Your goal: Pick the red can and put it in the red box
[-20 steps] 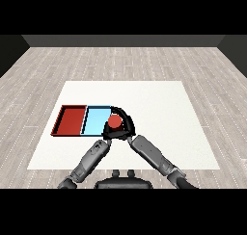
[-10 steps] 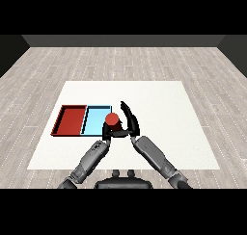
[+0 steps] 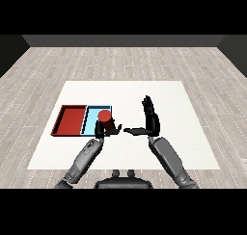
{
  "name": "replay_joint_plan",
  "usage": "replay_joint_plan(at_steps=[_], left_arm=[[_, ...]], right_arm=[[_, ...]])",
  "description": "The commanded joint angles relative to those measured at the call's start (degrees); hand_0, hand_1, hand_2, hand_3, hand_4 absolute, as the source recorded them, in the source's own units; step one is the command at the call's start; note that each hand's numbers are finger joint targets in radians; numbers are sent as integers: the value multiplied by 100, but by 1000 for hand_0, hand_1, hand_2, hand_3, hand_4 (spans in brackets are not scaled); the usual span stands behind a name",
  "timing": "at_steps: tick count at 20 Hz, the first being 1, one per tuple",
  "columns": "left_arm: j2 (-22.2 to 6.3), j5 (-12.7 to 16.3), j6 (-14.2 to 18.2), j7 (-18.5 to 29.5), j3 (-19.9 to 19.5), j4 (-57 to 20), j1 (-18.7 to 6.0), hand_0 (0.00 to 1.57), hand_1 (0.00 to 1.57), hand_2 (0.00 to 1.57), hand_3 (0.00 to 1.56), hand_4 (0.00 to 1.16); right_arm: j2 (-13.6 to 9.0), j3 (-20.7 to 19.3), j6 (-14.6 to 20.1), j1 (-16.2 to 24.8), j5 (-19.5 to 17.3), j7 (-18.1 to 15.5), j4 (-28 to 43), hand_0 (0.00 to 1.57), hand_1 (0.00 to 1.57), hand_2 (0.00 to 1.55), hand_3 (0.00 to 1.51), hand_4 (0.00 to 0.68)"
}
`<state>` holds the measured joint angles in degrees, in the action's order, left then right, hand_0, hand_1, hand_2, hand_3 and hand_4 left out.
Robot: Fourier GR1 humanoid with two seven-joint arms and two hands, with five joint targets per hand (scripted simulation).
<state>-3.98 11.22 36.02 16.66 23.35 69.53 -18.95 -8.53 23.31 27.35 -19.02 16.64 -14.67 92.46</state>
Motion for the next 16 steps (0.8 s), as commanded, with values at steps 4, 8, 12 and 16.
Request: replay_joint_plan(at_steps=[4,8,12,16], left_arm=[[-993,-444,123,-485,-302,412,122,1571,1571,1569,1467,1130],[-1636,-365,-216,-513,-864,49,-94,1571,1571,1560,1467,1115],[-1871,-405,-284,-472,-1191,-448,46,1571,1571,1555,1462,1091],[-2139,-347,-682,-558,-1650,-2056,-772,1571,1571,1567,1498,1115]], right_arm=[[-596,-534,-304,1388,201,-417,554,0,0,0,0,0],[-921,-830,-493,2053,310,-507,673,0,0,0,0,0],[-1335,-1328,-791,1999,445,-267,617,0,0,0,0,0],[-1153,-1256,-494,2005,242,-150,516,0,0,0,0,0]])
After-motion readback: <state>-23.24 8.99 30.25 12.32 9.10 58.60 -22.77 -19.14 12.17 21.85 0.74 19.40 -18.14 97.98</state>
